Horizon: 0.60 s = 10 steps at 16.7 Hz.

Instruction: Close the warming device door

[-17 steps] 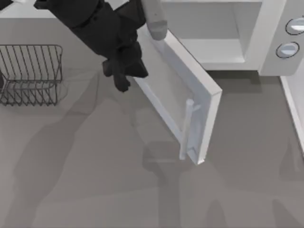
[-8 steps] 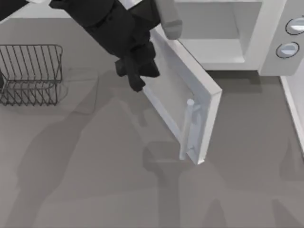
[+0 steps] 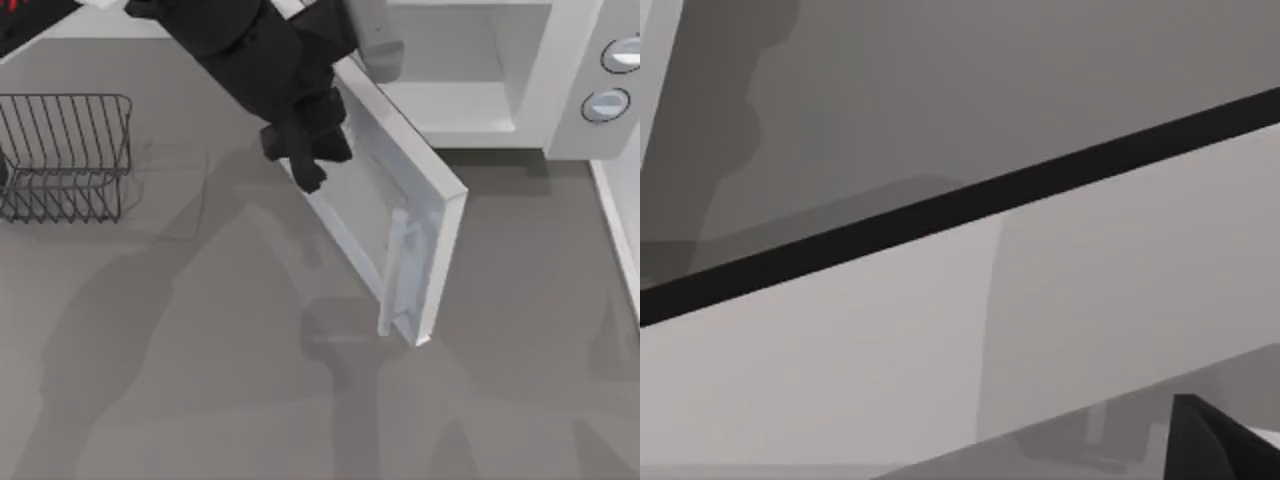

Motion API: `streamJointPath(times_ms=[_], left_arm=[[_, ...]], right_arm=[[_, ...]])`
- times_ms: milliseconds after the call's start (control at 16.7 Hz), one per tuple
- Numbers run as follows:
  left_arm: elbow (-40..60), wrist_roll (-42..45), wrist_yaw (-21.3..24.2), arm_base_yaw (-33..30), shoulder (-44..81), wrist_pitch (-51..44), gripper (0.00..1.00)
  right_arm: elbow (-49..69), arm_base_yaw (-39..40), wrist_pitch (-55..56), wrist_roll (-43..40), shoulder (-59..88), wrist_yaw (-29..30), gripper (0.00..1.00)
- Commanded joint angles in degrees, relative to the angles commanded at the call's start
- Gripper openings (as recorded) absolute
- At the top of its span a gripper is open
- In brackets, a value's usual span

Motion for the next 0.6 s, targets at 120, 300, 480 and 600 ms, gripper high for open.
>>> streamJointPath(times_ms=[120,300,480,600], left_arm=[[1.3,-1.0,-0.4,-1.1,1.0,0.1,0.00],[2.8,-2.4,-0.9,-2.4,2.2,0.3,0.00],[2.6,-2.3,-0.8,-2.1,1.9,0.2,0.00],[3.3,-2.8,-1.0,-2.6,2.5,0.2,0.00]], right_arm=[[0.0,0.0,0.0,0.0,0.0,0.0,1.00],[0.0,0.0,0.0,0.0,0.0,0.0,1.00],[0.0,0.0,0.0,0.0,0.0,0.0,1.00],[0.0,0.0,0.0,0.0,0.0,0.0,1.00]])
